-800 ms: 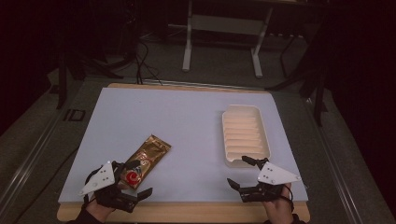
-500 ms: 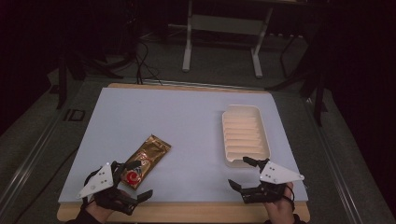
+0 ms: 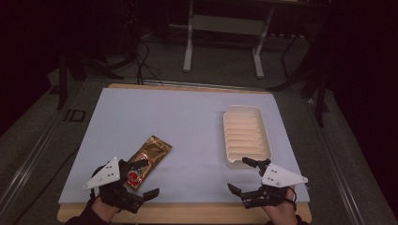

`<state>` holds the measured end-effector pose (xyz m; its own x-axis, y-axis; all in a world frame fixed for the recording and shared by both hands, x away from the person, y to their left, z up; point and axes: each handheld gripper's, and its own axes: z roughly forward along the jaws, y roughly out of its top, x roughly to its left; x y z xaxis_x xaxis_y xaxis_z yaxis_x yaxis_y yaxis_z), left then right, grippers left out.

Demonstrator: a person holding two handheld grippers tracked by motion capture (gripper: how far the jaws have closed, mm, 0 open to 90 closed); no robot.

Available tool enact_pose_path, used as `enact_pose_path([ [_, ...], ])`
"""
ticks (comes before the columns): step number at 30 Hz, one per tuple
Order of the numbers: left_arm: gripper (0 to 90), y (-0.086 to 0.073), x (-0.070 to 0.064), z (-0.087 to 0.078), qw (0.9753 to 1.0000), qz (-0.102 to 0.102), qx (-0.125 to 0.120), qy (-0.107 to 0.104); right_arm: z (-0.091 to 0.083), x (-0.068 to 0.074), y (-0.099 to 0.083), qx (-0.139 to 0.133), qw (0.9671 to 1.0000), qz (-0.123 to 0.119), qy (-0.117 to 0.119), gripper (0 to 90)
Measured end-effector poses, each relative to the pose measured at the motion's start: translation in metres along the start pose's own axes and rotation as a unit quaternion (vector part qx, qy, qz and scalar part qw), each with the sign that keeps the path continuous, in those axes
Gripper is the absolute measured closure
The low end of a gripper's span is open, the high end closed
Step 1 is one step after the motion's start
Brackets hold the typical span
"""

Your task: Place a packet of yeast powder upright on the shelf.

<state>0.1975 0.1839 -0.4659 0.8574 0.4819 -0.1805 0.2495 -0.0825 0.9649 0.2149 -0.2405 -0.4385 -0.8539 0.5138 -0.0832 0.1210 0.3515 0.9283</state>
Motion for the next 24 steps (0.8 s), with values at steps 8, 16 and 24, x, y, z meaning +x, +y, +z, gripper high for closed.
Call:
enact_pose_path([
  [8,2.2,0.017,0.011,-0.002,0.9994,0.014,0.019,0.026,0.002,0.001,0.002,-0.002,1.0,0.007,0.001,9.8],
  [16,2.3,0.029,0.032,0.005,0.9984,0.016,0.044,0.032,0.001,-0.001,0.003,-0.007,0.9999,0.01,-0.004,10.0],
  [24,2.4,0.035,0.054,0.014,0.9972,0.017,0.051,0.051,0.001,-0.002,0.002,-0.008,0.9999,0.007,-0.01,10.1],
])
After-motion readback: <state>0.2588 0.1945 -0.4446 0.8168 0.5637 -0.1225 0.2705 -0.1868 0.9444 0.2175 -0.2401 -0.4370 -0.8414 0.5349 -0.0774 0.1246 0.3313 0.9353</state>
